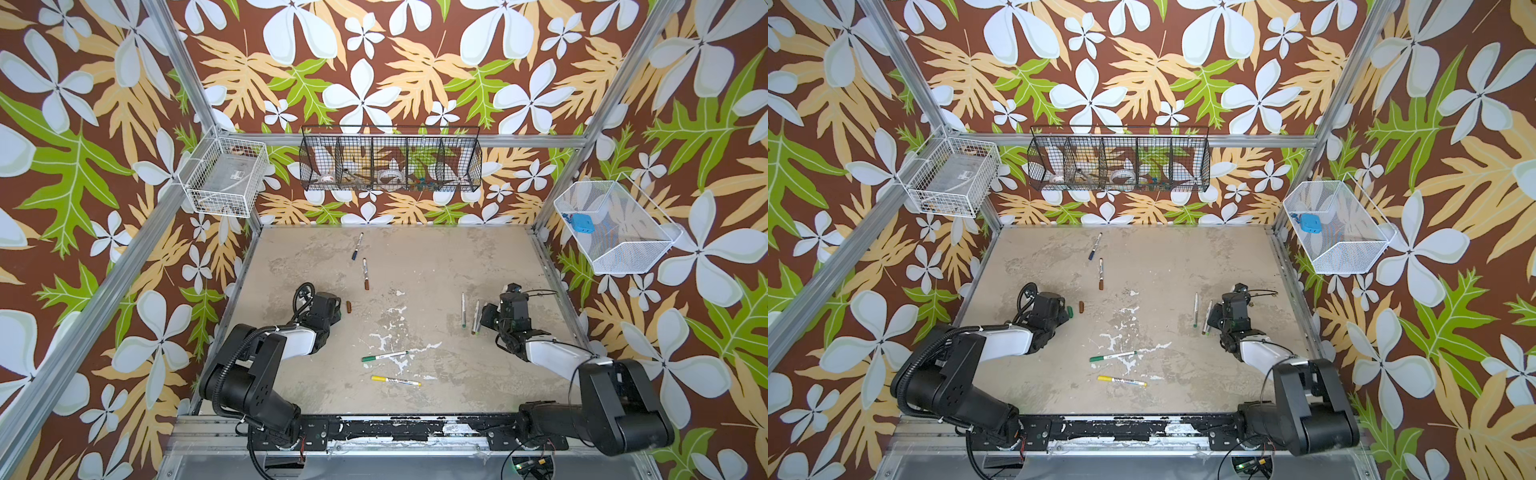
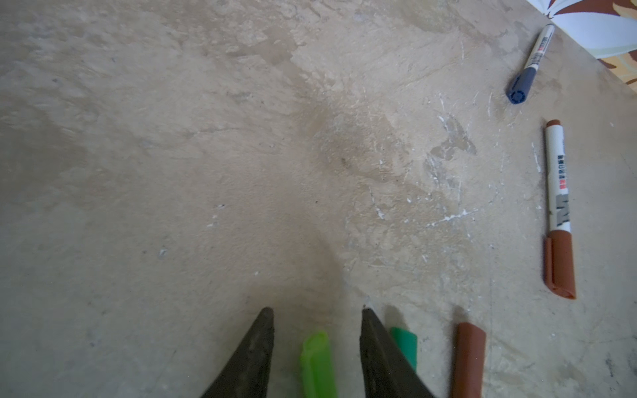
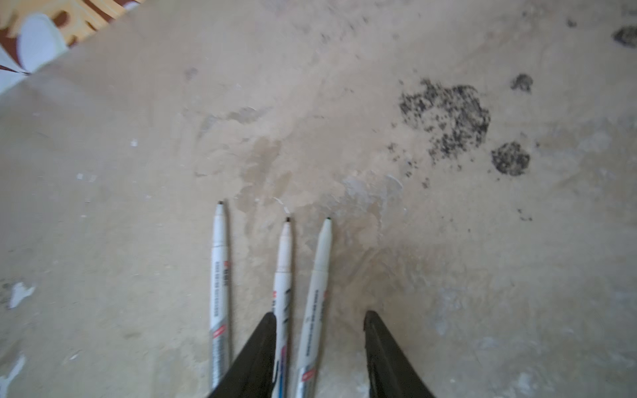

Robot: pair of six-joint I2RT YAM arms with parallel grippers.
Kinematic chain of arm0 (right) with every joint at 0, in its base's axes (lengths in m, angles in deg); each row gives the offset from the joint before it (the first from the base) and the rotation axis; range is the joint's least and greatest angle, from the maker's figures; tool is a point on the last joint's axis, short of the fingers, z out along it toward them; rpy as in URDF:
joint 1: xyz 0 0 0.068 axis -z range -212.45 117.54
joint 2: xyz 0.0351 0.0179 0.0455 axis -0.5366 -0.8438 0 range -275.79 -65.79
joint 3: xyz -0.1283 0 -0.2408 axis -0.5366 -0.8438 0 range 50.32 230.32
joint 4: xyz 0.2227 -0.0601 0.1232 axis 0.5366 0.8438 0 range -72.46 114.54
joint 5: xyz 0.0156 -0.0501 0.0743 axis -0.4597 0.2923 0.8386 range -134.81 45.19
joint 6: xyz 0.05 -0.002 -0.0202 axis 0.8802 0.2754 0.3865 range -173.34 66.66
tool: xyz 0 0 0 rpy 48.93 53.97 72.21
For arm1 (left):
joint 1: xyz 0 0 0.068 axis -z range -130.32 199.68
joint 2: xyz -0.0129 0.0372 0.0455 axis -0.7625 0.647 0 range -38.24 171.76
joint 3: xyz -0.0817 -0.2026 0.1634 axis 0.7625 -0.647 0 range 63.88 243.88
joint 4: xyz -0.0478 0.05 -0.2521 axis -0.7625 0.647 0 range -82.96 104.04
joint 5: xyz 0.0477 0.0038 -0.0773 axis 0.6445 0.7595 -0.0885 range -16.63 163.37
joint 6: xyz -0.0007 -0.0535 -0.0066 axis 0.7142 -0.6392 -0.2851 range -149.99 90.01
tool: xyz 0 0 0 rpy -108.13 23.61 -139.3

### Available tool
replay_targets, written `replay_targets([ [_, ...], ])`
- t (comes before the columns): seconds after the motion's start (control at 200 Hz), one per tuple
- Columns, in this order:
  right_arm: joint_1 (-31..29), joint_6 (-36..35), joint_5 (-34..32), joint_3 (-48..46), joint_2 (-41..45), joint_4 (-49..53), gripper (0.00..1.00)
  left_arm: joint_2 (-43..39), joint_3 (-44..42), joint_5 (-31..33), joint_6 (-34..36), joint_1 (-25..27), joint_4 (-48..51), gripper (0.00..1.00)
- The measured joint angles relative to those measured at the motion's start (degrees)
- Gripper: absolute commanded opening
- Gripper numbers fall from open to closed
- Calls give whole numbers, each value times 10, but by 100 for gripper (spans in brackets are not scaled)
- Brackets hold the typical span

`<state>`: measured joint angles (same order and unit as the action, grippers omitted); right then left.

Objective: Open the pen caps
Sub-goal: 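Move the right gripper over the dark-green-capped marker while the left gripper moves inward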

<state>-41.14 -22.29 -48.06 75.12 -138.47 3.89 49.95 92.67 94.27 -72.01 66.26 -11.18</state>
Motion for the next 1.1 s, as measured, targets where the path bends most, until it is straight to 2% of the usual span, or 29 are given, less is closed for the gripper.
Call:
replay_targets([
  [0.07, -39, -16, -11, -1, 46, 2, 43, -14, -7, -9, 2, 0, 1, 61],
  [0.265, -140, -66, -22, -19, 148, -21, 43, -123, -81, -69, 23, 0, -64, 65],
  [0.38, -174, -97, 24, -27, 163, -52, 43, -191, -120, -107, 50, 24, -120, 67],
  [0.5, -202, -127, 118, -23, 136, -91, 44, -236, -130, -143, 83, 73, -171, 67],
  [0.636, -288, -185, 184, 22, 70, -92, 46, -242, -123, -184, 108, 125, -206, 66],
  [0.746, -338, -229, 210, 54, 25, -82, 47, -235, -86, -212, 107, 146, -178, 65],
  [0.906, -369, -271, 221, 89, -10, -39, 48, -250, -38, -218, 90, 162, -81, 64],
  [1.101, -416, -332, 223, 104, -28, 7, 56, -273, -20, -227, 43, 166, 54, 64],
])
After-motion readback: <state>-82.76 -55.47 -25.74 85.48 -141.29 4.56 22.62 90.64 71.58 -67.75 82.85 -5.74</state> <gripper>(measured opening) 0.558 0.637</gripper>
